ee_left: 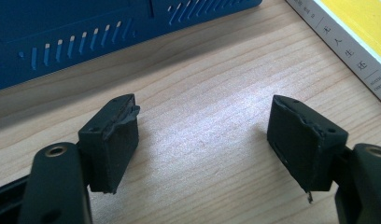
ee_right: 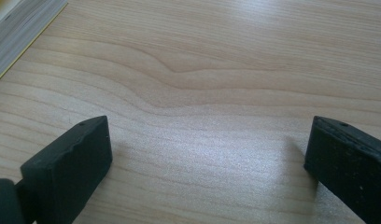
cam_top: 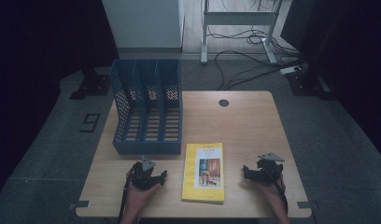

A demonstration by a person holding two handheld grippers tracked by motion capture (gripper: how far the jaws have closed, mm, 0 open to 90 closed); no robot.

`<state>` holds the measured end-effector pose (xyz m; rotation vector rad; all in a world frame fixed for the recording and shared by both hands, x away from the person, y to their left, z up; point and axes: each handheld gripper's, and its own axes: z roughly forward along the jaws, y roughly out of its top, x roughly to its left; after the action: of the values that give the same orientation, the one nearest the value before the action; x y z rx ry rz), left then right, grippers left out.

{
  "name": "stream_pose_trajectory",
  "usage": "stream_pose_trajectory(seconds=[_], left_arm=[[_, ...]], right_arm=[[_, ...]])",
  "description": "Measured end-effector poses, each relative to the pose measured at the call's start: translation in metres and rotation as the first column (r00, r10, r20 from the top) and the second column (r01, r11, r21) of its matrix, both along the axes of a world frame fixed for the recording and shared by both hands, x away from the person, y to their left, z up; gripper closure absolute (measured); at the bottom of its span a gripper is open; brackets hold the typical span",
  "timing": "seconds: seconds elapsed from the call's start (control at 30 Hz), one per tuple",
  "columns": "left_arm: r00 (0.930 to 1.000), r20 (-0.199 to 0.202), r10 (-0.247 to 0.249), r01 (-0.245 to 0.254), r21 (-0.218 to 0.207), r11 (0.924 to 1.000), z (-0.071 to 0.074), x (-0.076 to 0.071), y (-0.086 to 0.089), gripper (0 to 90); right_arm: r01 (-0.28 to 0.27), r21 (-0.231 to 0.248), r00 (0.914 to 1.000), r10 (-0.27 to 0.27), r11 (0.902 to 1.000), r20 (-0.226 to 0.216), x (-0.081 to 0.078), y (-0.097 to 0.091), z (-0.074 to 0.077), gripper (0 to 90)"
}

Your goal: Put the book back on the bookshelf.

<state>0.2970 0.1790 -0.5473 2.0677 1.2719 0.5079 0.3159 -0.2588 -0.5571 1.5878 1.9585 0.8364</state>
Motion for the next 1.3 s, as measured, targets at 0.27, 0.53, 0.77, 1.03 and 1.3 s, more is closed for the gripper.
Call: stream_pose_trajectory(seconds=[0.27, 0.53, 0.77, 1.03, 1.3], left_arm=[[1.0000, 0.000, 0.000, 0.000, 0.000, 1.0000, 0.0000, 0.0000, 0.0000, 24.7], [1.0000, 0.001, 0.004, -0.004, 0.000, 1.0000, -0.0001, 0.0001, 0.0002, 24.8], [1.0000, -0.001, 0.008, -0.008, 0.000, 1.0000, 0.0001, 0.0012, 0.0002, 24.6], [0.9999, -0.004, 0.012, -0.012, 0.001, 0.9999, -0.0002, 0.0014, -0.0015, 21.0], [0.9999, -0.012, -0.005, 0.005, 0.007, 1.0000, -0.0002, 0.0029, -0.0043, 17.7]], right_arm=[[0.010, 0.001, 0.9999, -0.010, 0.9999, -0.001, 0.0005, -0.0003, -0.0003, 0.0], [0.021, 0.002, 0.9998, -0.021, 0.9998, 0.000, 0.0005, -0.0009, -0.0003, 0.0], [0.022, 0.000, 0.9997, -0.022, 0.9998, -0.004, 0.0013, -0.0010, 0.0000, 0.0], [0.051, 0.002, 0.9986, -0.051, 0.9987, 0.012, -0.0013, 0.0007, 0.0006, 6.1], [0.047, 0.043, 0.9986, -0.048, 0.9979, 0.021, -0.0052, 0.0056, 0.0072, 13.3]])
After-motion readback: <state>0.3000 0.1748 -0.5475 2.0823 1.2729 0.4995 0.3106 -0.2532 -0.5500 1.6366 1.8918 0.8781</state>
